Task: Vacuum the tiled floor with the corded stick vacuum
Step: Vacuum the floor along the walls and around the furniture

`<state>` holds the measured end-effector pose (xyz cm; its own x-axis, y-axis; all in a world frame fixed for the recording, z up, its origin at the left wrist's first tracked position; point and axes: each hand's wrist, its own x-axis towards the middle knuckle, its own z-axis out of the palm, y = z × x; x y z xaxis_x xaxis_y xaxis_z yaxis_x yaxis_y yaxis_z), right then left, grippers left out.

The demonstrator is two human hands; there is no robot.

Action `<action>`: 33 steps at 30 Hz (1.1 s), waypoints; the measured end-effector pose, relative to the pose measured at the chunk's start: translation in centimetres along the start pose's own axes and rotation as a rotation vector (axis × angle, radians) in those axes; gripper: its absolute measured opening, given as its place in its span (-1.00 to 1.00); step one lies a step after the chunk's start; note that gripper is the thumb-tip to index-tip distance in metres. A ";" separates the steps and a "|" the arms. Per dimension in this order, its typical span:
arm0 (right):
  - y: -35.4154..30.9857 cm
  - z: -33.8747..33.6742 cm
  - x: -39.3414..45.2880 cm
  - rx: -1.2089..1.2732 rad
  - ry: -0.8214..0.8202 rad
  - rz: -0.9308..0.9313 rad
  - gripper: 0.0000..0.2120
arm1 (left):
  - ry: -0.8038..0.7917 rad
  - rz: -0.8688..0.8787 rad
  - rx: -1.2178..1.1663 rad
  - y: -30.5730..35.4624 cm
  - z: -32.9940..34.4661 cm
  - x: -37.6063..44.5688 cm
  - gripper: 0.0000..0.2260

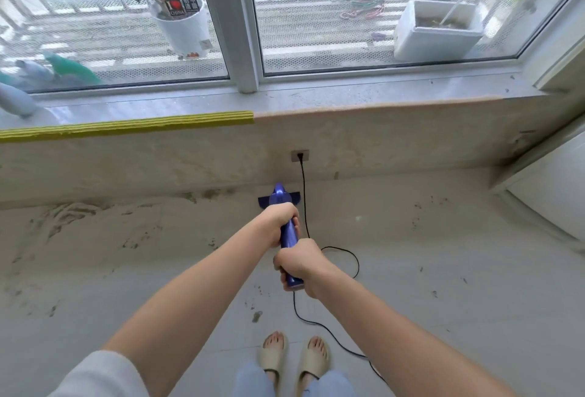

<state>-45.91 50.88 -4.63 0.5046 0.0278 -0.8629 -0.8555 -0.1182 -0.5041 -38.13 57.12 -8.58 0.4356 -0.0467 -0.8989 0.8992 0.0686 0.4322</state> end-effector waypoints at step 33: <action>-0.6 4.1 2.3 -0.055 0.049 -0.023 -0.86 | -0.092 0.013 -0.065 0.3 -4.3 3.3 -0.81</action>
<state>-44.75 55.08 -6.43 0.5303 -0.0169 -0.8476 -0.8366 -0.1728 -0.5199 -36.55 61.29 -11.72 0.4520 -0.1367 -0.8815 0.8901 0.1338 0.4357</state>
